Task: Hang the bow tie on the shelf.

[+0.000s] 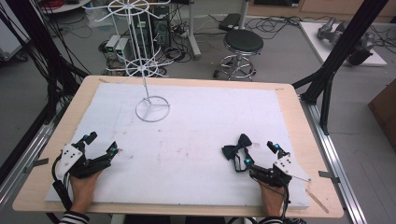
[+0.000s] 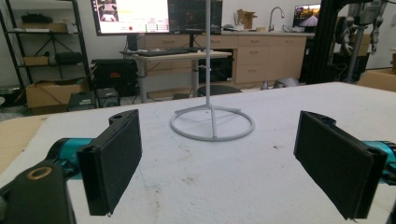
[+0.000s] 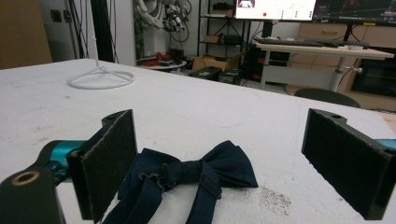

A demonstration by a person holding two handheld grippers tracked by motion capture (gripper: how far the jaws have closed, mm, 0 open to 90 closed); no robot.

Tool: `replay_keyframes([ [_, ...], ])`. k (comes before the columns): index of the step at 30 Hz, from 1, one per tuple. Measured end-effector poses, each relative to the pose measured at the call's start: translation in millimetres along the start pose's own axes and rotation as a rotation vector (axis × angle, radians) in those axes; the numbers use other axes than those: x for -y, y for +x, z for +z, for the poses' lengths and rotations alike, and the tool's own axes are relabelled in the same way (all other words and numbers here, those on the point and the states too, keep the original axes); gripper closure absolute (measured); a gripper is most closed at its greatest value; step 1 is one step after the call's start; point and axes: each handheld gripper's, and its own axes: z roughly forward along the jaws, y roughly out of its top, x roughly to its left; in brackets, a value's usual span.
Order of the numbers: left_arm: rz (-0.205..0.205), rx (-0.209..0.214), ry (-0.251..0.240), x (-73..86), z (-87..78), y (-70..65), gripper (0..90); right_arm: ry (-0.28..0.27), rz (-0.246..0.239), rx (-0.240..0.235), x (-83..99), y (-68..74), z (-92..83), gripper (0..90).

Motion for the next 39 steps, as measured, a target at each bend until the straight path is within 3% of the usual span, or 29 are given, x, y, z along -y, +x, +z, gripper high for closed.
replay_keyframes([
  [12,0.004,-0.001,0.002,-0.1,-0.3,-0.2,15.5,-0.002,0.028,0.007,0.1,-2.3,-0.3,9.3],
  [27,0.007,-0.004,0.0,0.0,-0.4,-0.6,15.3,0.018,0.012,0.012,-0.8,-1.1,1.7,9.4],
  [34,0.008,-0.005,0.002,-0.1,-0.5,-0.4,15.3,0.065,0.024,0.03,-2.9,-1.1,6.1,11.8],
  [39,0.007,-0.006,-0.002,0.0,-0.4,-0.7,15.3,0.115,-0.001,0.023,-4.8,0.7,11.1,15.8],
])
